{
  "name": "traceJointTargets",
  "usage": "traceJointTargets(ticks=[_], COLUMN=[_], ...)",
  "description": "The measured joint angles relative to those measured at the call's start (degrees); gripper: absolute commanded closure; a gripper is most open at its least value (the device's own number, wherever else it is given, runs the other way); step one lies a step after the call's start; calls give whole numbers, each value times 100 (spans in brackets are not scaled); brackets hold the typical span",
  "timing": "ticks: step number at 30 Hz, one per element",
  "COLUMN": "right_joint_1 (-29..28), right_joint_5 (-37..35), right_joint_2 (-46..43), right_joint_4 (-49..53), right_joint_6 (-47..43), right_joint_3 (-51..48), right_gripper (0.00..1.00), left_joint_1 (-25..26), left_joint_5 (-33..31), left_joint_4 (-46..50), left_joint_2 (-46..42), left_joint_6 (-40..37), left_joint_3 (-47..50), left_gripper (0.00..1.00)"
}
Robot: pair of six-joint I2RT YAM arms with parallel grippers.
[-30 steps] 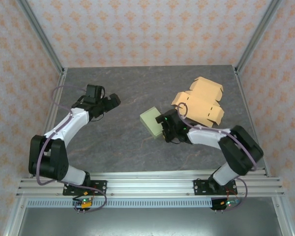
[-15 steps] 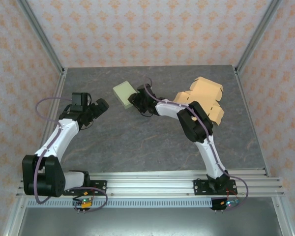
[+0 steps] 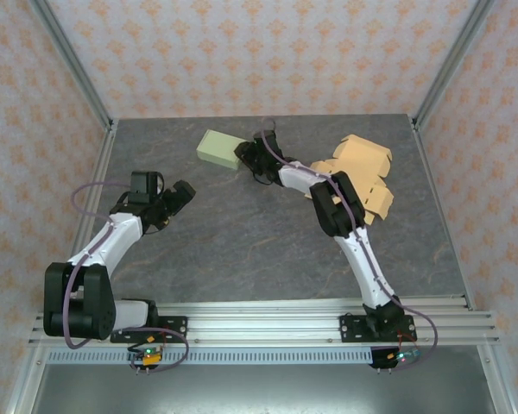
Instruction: Fold the paper box
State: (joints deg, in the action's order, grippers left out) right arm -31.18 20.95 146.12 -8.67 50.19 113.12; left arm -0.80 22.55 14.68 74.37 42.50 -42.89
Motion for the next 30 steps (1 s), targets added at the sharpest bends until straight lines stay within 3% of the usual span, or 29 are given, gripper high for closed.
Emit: traceJointTargets(ticks=[5,20,30], right_joint_1=[15,225,223], right_joint_5=[201,702,957], right_joint_2=[356,1515,1582], right_joint_4=[-33,94,170], right_joint_6=[-146,-1023,-1305], right_joint_3=[597,2498,2863], right_gripper=[42,34,29], left_joint_1=[0,0,0], left_joint_5=[63,61,59], left_joint_4=[-85,-256,-271], left_joint_2=[-17,-254,-459], left_joint_6=[13,120,122], left_joint_3=[33,402,588], left_gripper=[0,0,0])
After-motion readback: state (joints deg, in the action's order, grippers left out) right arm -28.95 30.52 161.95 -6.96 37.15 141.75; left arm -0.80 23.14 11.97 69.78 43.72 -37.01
